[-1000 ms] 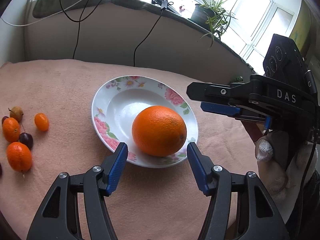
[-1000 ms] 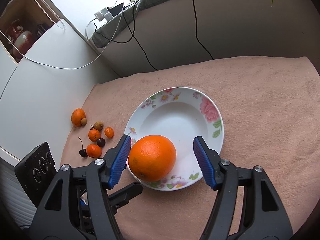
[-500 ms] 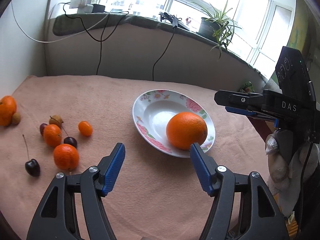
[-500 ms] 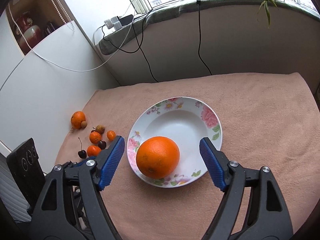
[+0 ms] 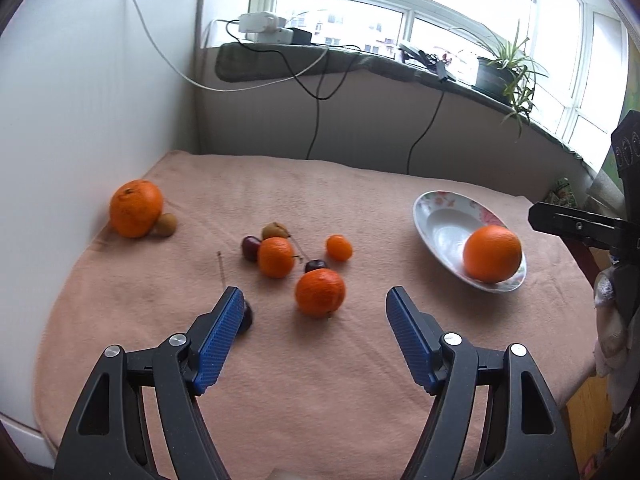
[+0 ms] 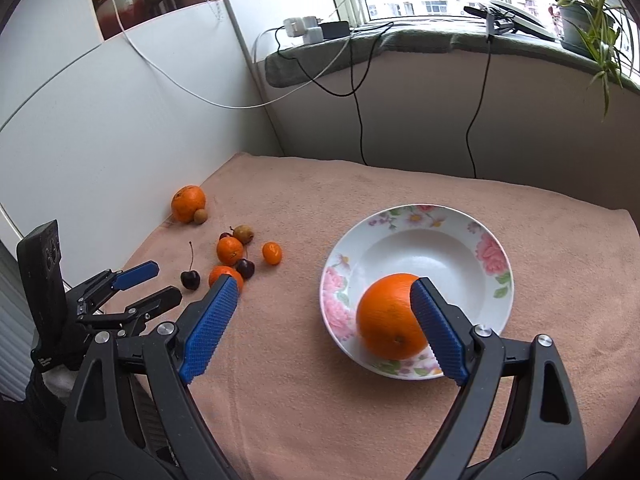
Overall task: Organize fruits
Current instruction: 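Withdraw the right tool from the plate toward the small fruits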
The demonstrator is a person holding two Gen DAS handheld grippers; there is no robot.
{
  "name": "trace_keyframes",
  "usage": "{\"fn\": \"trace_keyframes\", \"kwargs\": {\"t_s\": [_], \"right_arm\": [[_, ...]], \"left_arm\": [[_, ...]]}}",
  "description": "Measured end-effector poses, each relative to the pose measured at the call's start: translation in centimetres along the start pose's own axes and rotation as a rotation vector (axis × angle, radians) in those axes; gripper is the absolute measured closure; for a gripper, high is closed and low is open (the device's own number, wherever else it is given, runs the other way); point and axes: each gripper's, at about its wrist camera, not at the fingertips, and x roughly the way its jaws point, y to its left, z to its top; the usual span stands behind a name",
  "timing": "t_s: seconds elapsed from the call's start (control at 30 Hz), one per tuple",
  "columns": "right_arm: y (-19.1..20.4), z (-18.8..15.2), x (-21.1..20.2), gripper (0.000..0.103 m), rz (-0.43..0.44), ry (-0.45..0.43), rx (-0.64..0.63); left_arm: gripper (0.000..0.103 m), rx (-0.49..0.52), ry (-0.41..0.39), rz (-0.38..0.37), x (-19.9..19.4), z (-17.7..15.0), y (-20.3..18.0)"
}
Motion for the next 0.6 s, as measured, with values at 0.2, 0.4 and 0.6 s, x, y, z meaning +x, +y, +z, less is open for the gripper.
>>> {"fn": "trace_keyframes", "kwargs": {"t_s": [0.2,0.4,0.6], "right_arm": [[2.6,0.0,1.5,0.013,0.039,0.012,-0.037],[5.3,-0.3,3.6,0.013,0.054,0.034,-0.096],[7.2,-0.4,6.3,0.013,0.053,0.077,-0.139]], "left_arm": [[0.029,-0.054,0.016,0.055,-0.3,-1.2,2.9],[0.029,-0.108,0.039,0.038,0.3,-1.9,4.7],[0.039,-0.152,0.055,0.014,1.2,-2.4,5.9]]}}
